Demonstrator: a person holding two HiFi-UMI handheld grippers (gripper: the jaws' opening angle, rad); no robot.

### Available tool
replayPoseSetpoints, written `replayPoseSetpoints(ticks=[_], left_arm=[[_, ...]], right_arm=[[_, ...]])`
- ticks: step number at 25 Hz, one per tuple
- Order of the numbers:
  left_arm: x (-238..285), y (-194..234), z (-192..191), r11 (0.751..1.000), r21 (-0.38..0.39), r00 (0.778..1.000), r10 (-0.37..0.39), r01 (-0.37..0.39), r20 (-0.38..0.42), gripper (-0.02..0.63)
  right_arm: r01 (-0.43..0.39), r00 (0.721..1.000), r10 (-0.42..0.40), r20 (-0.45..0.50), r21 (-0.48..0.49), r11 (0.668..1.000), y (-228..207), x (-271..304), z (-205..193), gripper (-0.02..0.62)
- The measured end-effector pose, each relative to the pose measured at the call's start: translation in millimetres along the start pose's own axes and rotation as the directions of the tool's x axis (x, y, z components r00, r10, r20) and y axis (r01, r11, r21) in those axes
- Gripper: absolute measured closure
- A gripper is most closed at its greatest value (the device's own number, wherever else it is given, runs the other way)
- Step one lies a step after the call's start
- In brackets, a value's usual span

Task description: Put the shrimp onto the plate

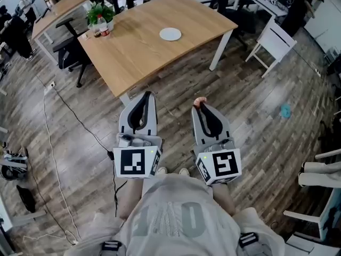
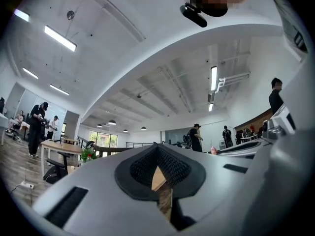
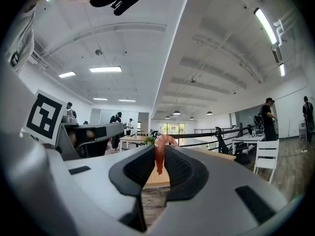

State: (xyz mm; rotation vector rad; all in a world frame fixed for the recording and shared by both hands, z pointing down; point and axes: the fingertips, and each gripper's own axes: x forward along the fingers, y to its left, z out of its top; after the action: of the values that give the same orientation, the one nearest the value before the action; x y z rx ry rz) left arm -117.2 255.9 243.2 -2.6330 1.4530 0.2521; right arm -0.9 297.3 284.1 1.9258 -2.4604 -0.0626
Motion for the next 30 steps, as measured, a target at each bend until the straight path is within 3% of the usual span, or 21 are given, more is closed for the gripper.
replayPoseSetpoints(ticks=[8,19,26,30], left_arm=[[-1,22,-7,1.0,-0.011,1.0,-0.005,0.005,-0.006,0.597],[10,67,-11,0.999,-0.021,0.999,-0.032,0.032,0.007,0.597],[43,51,-24,0.996,-0.026,0.996,-0.089,0.089,0.022,0.597],[65,38,-33,0.995,-0.027,0.995,-0.099,0.099,0.018,0.597]], right_arm=[[-0.005,1.0,0.005,0.013,-0.008,1.0,17,13,0,0.529],[0.093,0.996,-0.093,-0.005,-0.025,0.995,27,27,4,0.529],[0.155,0.988,-0.155,0.014,-0.048,0.987,-2,34,3,0.529],[0.149,0.989,-0.148,0.025,-0.042,0.988,-21,43,-4,0.529]])
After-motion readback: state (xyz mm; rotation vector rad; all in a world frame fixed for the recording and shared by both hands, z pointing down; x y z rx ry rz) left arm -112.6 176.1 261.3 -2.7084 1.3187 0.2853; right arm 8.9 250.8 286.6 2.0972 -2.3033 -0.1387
